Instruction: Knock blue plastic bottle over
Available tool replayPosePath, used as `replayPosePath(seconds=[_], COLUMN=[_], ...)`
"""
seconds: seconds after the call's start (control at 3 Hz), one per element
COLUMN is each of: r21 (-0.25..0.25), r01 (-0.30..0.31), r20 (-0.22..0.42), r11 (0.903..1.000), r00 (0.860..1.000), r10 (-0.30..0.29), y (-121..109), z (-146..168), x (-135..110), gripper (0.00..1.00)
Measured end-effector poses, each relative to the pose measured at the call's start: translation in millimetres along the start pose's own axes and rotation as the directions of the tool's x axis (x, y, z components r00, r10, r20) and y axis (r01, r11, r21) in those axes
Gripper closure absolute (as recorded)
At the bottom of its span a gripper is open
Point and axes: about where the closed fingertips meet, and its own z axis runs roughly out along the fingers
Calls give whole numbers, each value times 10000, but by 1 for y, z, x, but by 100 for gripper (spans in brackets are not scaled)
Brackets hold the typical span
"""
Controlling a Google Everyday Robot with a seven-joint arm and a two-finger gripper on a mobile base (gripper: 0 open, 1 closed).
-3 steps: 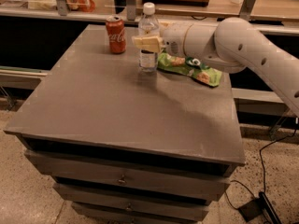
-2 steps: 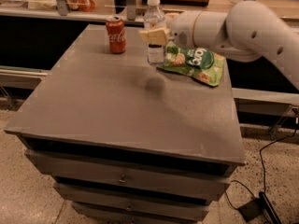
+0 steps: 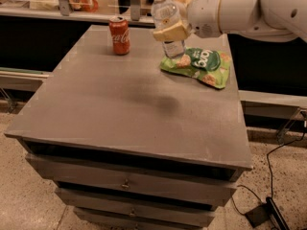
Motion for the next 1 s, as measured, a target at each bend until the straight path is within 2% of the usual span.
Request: replayPosePath(seconds=[0.33,0.67,1.0], r21=[-237,-246,-246], r01=[2067,3319,3340], r20=[598,853,847], r11=[9781,9430,9423], r00=[9769,9405,9398], r10=[-2050,-3288,-3309], y=[11,17,17], z=[-9,-5,-5], x=[-21,-32,-32], gripper=[100,100,100])
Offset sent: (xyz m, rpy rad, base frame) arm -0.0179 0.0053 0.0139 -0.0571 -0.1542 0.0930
